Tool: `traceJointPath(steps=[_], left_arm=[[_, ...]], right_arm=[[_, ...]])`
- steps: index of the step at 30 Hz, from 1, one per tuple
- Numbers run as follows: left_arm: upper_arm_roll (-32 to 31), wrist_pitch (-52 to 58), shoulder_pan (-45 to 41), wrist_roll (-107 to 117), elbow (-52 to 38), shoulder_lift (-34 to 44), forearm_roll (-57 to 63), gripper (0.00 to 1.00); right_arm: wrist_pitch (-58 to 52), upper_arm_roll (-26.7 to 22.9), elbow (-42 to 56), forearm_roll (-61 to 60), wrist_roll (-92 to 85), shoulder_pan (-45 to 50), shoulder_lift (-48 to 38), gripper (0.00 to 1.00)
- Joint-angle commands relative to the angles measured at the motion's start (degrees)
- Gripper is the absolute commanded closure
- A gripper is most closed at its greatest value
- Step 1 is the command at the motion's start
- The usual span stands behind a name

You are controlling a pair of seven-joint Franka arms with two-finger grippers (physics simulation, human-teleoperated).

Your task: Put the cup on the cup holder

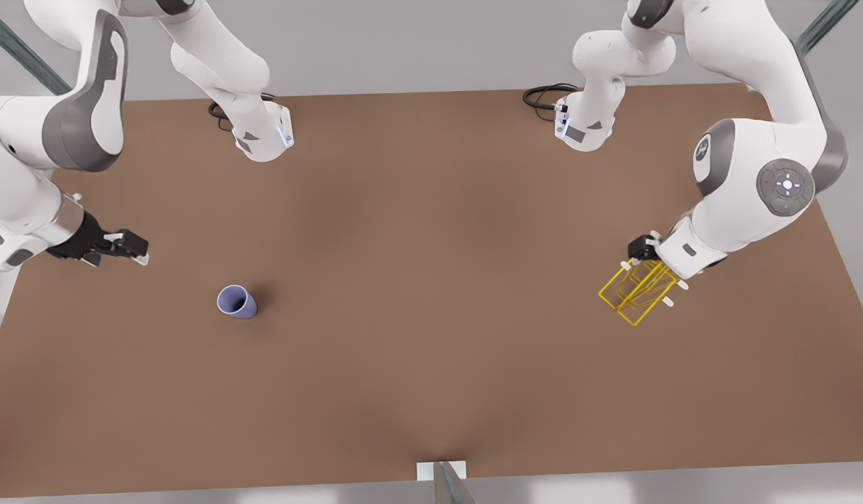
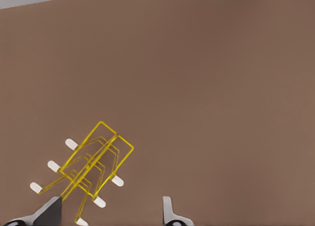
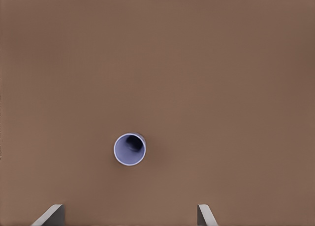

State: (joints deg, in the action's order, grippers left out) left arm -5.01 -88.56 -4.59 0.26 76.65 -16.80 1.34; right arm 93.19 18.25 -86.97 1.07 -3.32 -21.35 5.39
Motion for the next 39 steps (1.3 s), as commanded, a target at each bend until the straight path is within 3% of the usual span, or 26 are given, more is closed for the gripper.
traceJointPath(steps=[1,5,8,10,11,15,18,21,25,27,30,33,35,39], left_arm=[[0.00,-0.92,-0.24,2.64,-0.10,-0.52,0.06,0.00],[-0.35,-1.00,-0.85,2.81,-1.33,-0.69,-0.99,0.00],[-0.09,-1.71,-0.68,3.17,-1.68,-6.49,-0.90,0.00],[-0.17,-1.36,-0.59,3.26,-2.03,-6.67,0.15,0.00],[-0.17,-1.44,-0.06,3.25,-1.95,-6.67,0.07,0.00],[-0.09,-1.53,-0.77,5.54,-1.77,-6.93,0.15,0.00],[-0.09,-1.44,-0.50,5.45,-1.77,-6.84,0.07,0.00],[-0.09,-1.36,-0.59,5.54,-1.68,-6.84,0.07,0.00],[-0.09,-1.36,-0.77,5.63,-1.51,-6.84,0.15,0.00],[-0.09,-1.36,-0.77,5.63,-1.42,-6.84,0.07,0.00],[-0.09,-1.44,-0.85,5.72,-1.33,-6.93,0.07,0.00],[-0.17,-1.27,-1.38,5.72,-1.33,-7.20,0.07,0.00],[-0.17,-1.18,-1.38,5.72,-1.33,-7.20,0.07,0.00],[-0.17,-1.18,-1.38,5.72,-1.42,-7.28,0.15,0.00]], right_arm=[[0.85,0.12,0.13,-0.02,-2.83,0.08,-0.20,0.00],[2.25,0.12,-2.85,-0.02,-2.83,0.25,-0.20,0.00],[10.16,2.58,-9.10,-0.36,-1.86,0.87,0.84,0.00],[13.51,5.13,-6.64,-1.25,6.04,4.73,3.84,0.00],[13.16,5.04,1.00,-0.90,9.29,7.54,10.07,0.00],[13.33,4.43,9.45,1.65,20.81,14.58,18.43,0.00],[9.64,4.34,8.57,3.50,20.90,14.14,18.25,0.00],[12.89,4.25,1.28,4.64,20.64,9.13,18.08,0.00],[12.98,3.55,0.04,8.86,19.85,10.01,20.10,0.00],[22.03,3.81,-2.24,9.48,19.84,10.01,20.63,0.00],[21.95,3.90,-3.82,9.39,17.65,9.83,19.93,0.00],[22.65,7.23,-14.54,9.30,17.65,6.85,12.63,0.00],[23.52,13.30,-17.88,9.21,17.74,1.40,11.23,0.00],[26.43,13.65,-19.73,9.21,17.82,0.69,11.93,0.00]])
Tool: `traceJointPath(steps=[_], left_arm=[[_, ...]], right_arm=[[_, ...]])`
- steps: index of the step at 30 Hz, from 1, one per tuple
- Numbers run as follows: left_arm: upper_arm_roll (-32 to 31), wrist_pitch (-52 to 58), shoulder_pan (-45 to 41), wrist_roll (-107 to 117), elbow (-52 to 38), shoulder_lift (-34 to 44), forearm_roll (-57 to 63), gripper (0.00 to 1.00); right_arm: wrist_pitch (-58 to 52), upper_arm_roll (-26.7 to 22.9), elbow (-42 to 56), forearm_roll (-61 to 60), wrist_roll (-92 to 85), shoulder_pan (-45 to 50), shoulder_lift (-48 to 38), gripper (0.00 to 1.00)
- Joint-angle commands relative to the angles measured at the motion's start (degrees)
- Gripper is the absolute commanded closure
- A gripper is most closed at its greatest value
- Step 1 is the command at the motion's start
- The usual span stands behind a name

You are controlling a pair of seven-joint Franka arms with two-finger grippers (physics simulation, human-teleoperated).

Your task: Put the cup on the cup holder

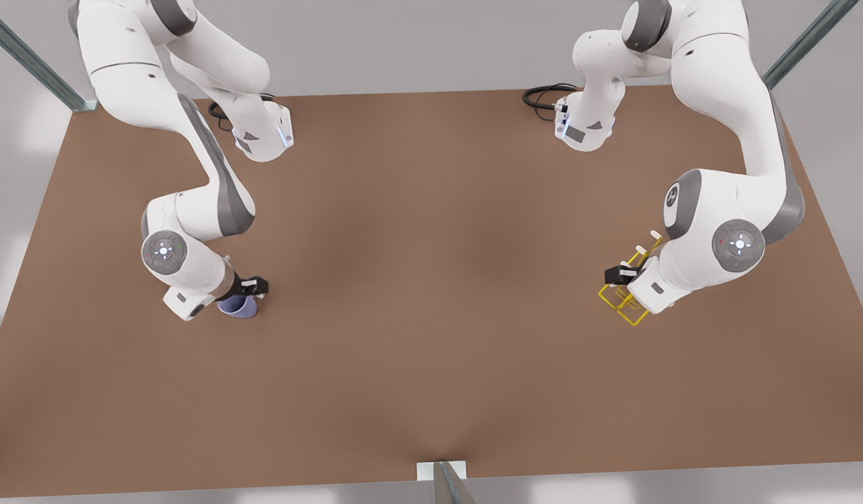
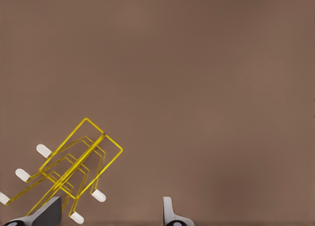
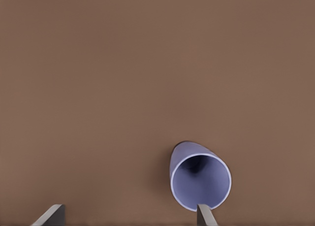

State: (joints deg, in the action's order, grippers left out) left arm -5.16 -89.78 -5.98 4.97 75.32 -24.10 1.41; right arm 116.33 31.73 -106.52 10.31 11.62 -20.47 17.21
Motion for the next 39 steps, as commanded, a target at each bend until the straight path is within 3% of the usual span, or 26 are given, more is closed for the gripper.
traceJointPath(steps=[1,16,39], left_arm=[[-0.02,0.14,-0.08,1.01,0.00,0.02,0.08,0.00],[-0.11,0.05,-1.84,1.10,-0.70,-1.92,-0.80,0.00],[-0.20,0.40,0.27,0.40,-0.70,-1.39,-0.89,0.00]], right_arm=[[3.73,0.18,-0.18,-0.02,2.89,-0.27,0.28,0.00],[12.34,0.09,-7.65,0.33,2.89,-0.45,1.86,0.00],[18.94,0.18,-9.85,4.02,2.71,-4.31,6.52,0.00]])
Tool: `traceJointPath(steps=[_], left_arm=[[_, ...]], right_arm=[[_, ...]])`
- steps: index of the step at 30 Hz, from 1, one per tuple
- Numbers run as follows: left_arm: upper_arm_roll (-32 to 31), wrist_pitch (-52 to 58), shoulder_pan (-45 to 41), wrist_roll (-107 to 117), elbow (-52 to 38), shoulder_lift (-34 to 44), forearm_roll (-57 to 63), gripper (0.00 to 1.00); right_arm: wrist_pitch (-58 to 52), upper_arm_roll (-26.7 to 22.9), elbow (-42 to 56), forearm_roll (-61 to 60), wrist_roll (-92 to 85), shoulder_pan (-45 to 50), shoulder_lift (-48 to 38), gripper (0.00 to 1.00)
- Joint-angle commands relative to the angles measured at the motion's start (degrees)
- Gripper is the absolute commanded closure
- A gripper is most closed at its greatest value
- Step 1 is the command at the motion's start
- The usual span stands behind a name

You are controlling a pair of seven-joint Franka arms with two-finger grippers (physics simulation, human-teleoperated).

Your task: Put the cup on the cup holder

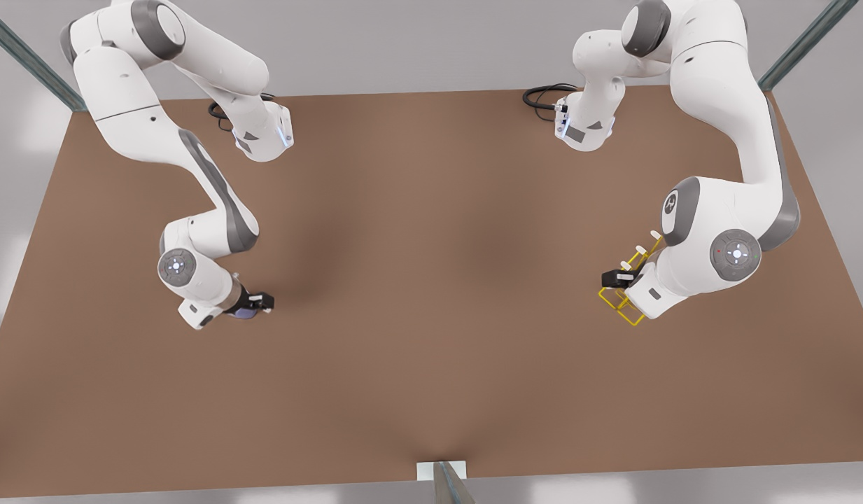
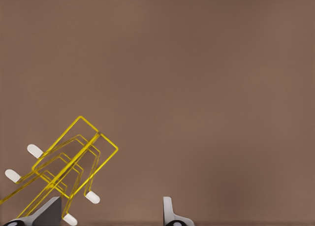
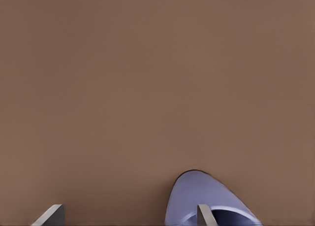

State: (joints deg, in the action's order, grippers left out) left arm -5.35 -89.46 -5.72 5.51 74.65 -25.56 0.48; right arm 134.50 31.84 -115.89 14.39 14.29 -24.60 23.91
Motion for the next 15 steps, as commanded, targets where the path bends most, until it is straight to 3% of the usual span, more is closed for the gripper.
traceJointPath(steps=[1,15], left_arm=[[-0.01,-0.01,0.00,-0.06,-0.03,0.07,0.05,0.00],[-0.19,0.08,-1.23,0.56,0.06,-0.01,0.40,0.00]], right_arm=[[0.77,0.07,-1.44,-0.07,0.03,-0.36,-0.97,0.00],[4.63,-0.02,-3.81,2.22,0.12,-0.98,1.32,0.00]])
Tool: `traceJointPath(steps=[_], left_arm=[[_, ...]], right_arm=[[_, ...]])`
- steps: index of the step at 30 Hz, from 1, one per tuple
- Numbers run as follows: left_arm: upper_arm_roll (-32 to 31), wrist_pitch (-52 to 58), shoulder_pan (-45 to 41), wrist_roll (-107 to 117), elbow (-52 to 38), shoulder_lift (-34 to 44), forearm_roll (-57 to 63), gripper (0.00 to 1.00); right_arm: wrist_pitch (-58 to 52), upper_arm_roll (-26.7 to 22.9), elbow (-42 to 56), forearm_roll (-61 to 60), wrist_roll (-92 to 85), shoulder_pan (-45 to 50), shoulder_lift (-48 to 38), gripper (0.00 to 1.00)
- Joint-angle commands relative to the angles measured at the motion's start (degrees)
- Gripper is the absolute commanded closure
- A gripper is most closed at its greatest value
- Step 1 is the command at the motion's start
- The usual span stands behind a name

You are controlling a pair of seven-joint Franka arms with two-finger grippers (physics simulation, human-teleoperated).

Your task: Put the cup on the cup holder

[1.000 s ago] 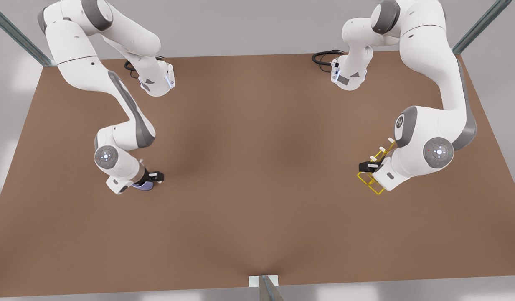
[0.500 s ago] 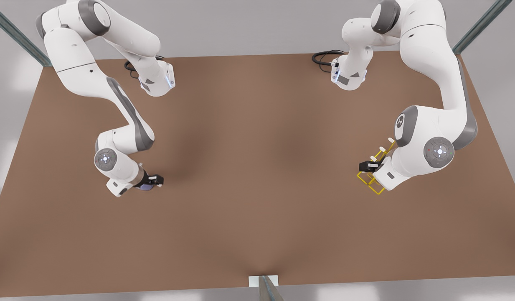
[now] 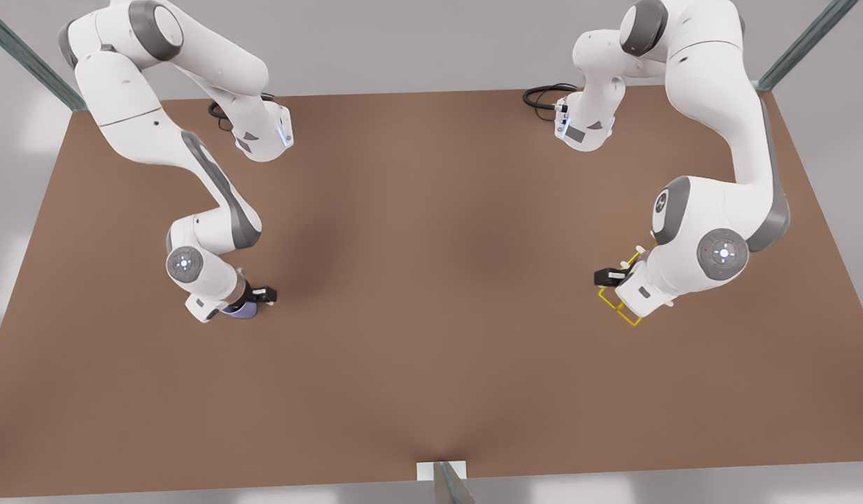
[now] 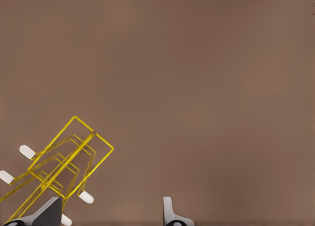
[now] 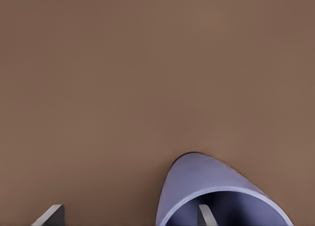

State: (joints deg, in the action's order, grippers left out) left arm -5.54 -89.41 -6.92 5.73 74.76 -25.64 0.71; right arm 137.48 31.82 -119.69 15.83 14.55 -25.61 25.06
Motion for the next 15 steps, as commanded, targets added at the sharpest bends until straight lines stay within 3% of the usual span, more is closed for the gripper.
traceJointPath(steps=[1,2,12,15], left_arm=[[-0.09,0.11,0.06,0.24,-0.06,0.15,0.16,0.00],[0.00,0.02,0.06,0.33,-0.06,0.16,0.16,0.00],[0.00,0.02,-0.03,0.51,0.03,0.07,0.16,0.00],[0.00,0.11,-0.03,0.51,0.03,0.07,0.16,0.00]], right_arm=[[1.56,0.00,-0.01,0.87,-0.14,-0.41,0.25,0.54],[1.56,0.00,-0.10,1.57,-0.22,-0.76,0.07,0.79],[1.04,0.09,-0.19,2.02,-0.14,-1.55,-0.10,0.79],[-3.18,0.53,0.07,1.66,-0.22,-1.38,-3.61,0.79]])
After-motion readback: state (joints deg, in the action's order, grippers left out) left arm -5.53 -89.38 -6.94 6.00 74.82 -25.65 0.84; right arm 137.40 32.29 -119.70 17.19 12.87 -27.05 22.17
